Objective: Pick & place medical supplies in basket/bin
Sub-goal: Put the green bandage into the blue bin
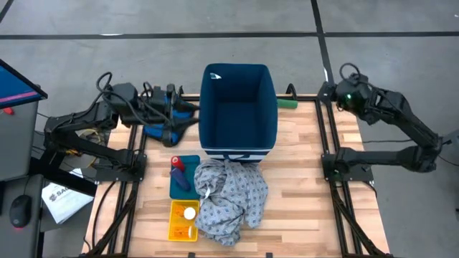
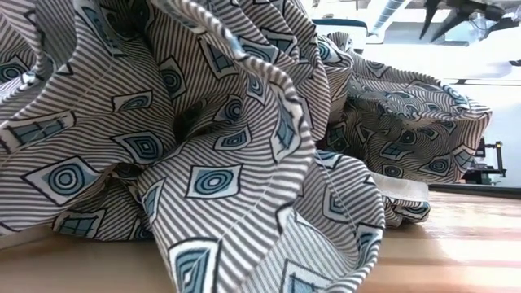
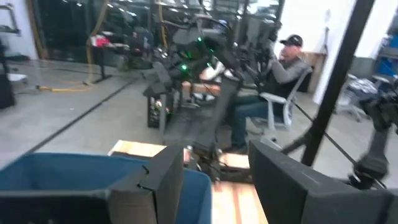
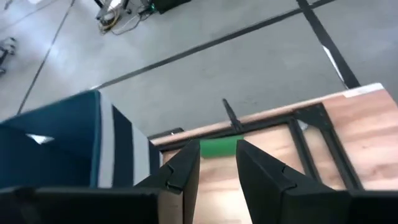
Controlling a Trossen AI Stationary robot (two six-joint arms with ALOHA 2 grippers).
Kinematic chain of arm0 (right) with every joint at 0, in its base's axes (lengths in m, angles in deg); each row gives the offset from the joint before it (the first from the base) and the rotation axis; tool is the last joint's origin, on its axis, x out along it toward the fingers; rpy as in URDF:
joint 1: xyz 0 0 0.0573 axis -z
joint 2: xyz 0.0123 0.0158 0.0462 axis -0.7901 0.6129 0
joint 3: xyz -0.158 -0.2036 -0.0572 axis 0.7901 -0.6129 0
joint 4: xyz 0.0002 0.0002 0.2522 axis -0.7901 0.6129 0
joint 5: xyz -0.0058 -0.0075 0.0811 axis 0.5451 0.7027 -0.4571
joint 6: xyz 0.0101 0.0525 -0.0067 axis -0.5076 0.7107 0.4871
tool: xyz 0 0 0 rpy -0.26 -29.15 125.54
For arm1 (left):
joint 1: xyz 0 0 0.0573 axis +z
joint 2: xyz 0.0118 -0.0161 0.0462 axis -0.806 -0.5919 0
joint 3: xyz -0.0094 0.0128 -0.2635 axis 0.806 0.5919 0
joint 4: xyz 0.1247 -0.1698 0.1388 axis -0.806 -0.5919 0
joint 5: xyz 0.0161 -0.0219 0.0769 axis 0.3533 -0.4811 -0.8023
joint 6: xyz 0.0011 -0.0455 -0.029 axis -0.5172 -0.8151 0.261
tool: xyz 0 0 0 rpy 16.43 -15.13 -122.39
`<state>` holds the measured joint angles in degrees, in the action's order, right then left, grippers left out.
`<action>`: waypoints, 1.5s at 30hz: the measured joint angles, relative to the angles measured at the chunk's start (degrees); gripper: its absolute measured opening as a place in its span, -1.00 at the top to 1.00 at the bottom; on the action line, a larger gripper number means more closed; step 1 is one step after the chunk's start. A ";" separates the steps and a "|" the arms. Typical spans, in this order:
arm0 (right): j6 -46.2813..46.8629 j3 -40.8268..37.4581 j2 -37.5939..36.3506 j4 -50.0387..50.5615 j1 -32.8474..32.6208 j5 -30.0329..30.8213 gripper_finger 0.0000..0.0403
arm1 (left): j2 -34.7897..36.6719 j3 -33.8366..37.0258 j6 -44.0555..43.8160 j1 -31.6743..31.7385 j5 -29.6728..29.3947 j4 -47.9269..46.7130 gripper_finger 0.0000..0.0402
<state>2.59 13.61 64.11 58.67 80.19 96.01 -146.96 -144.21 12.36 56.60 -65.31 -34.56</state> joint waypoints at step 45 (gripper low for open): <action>30.31 -12.97 39.31 -32.31 37.71 -46.48 0.27 | -0.79 3.58 -6.03 0.66 -1.94 1.00 0.14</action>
<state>32.90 0.64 103.42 26.37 117.90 49.53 -147.75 -140.63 6.32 57.26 -67.25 -33.56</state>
